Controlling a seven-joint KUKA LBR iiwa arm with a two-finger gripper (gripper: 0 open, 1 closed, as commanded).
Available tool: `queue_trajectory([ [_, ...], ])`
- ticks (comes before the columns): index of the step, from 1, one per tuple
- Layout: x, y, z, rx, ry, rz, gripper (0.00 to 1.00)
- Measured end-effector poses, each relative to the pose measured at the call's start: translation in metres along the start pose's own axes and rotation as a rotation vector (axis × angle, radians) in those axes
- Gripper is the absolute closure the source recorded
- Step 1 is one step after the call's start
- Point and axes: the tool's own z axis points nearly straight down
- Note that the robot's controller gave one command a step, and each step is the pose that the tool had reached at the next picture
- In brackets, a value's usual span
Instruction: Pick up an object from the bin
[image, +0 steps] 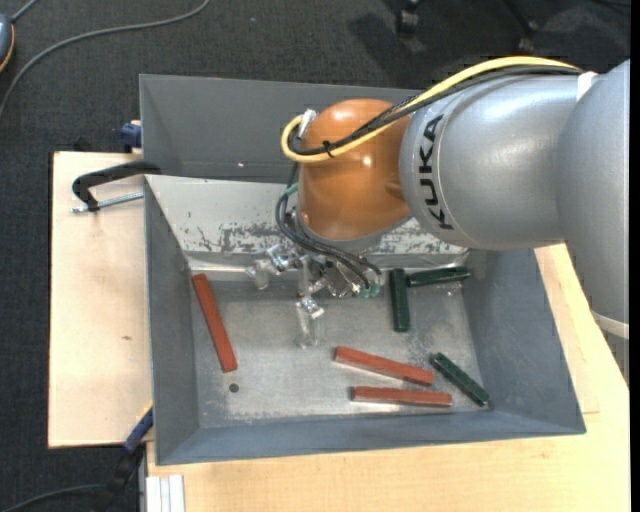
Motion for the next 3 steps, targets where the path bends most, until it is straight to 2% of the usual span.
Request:
queue_trajectory([
  [1, 0.096, -0.042, 0.007, 0.002, 0.011, 0.177, 0.0],
  [2, 0.132, -0.107, 0.079, 0.0, 0.013, 0.112, 0.0],
  [3, 0.128, -0.103, 0.076, 0.0, 0.006, 0.107, 1.0],
])
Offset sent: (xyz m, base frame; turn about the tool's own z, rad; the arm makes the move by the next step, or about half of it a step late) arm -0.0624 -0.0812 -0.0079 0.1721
